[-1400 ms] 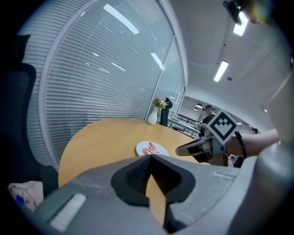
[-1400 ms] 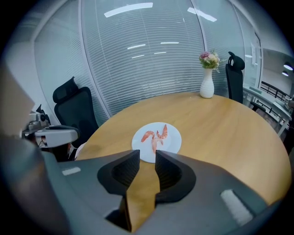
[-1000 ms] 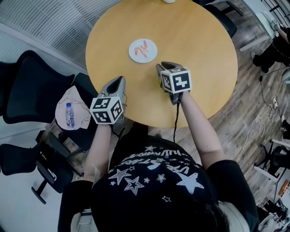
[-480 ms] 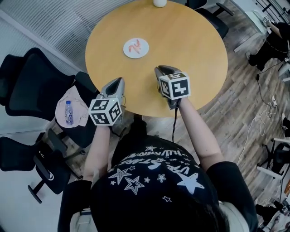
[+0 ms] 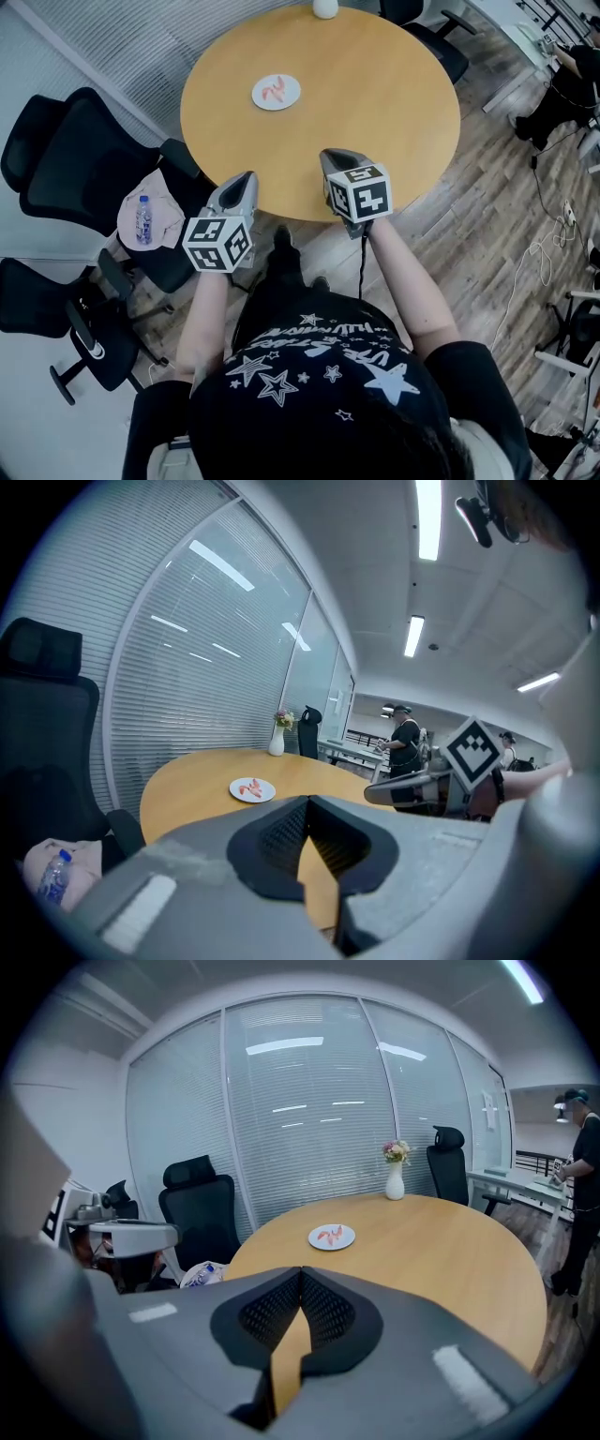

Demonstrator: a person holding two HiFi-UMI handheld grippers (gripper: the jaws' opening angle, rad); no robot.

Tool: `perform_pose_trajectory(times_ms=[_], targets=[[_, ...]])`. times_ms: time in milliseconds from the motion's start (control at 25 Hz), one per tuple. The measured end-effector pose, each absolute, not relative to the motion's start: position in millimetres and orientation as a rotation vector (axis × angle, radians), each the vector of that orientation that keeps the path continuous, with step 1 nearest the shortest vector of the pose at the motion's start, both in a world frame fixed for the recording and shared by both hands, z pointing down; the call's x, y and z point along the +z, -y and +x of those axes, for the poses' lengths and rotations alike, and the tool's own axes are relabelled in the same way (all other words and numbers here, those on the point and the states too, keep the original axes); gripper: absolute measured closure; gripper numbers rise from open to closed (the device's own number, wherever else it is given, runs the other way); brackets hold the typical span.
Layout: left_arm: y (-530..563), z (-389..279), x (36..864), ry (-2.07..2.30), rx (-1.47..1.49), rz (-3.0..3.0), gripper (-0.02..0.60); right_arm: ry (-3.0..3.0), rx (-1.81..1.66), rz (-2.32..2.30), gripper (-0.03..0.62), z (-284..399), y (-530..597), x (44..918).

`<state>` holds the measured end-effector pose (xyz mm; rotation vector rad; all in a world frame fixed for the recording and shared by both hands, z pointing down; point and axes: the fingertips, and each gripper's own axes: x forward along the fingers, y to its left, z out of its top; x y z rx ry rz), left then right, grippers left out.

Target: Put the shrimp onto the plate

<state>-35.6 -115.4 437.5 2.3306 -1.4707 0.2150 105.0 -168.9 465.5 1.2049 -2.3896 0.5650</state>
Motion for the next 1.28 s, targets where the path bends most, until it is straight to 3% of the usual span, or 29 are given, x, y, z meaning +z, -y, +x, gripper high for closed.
perform_pose_trajectory(times_ms=[600,1280], targets=[[74.5,-36.6,438.6,1.493,0.228,2.314,0.58,2.455,0.64,1.061,0.592,93.6,120.3,473.7],[-4.5,-68.1,436.6,1.368,0.209,2.359,0.58,2.362,0.644,1.209,0.592,74.4,30.2,465.3]])
